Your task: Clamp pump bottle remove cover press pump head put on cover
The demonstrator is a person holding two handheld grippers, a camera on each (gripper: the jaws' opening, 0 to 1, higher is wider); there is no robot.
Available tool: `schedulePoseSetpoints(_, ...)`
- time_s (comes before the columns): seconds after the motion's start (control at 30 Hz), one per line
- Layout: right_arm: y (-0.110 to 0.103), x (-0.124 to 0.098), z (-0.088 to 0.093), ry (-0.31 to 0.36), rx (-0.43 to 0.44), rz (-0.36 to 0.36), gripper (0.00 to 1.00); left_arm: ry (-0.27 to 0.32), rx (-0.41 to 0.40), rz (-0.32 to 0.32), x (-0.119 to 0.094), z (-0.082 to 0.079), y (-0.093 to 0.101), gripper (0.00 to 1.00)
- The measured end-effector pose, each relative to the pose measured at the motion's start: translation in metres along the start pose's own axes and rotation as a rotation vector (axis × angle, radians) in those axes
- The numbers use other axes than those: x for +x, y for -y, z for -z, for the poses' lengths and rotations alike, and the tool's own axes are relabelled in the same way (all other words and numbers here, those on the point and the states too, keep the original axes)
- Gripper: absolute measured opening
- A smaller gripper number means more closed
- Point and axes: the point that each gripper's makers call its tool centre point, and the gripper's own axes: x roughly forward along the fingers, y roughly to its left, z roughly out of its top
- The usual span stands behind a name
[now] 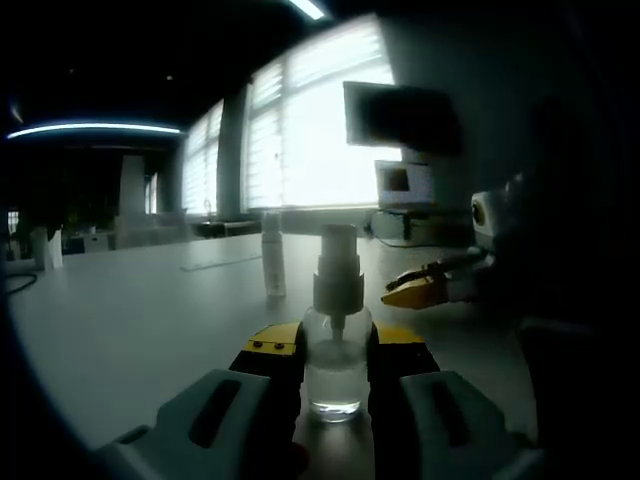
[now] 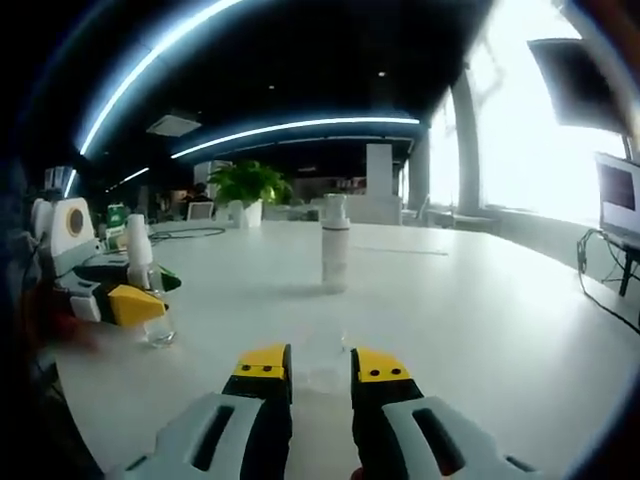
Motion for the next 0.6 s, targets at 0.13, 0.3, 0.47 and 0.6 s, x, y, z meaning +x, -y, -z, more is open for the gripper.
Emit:
schedulePoseSetpoints(0.13,0.0,-0.001,-0.001,0.008,0.006,-0.001,0.2,0.0,0.0,0.0,0.0,0.0,0.0,0.16)
schedulePoseSetpoints(0.3,-0.002,-0.001,-0.006,0.034,0.007,-0.005,0.22,0.0,-0.001,0.0,0.0,0.0,0.0,0.16)
schedulePoseSetpoints(0.47,0.002,-0.003,-0.013,0.07,0.018,0.009,0.22,0.0,-0.001,-0.001,0.0,0.0,-0.001,0.16)
schedulePoseSetpoints(0.6,-0.001,-0.008,-0.021,0.116,0.024,-0.006,0.22,-0.001,-0.002,-0.001,0.0,0.0,-0.001,0.16)
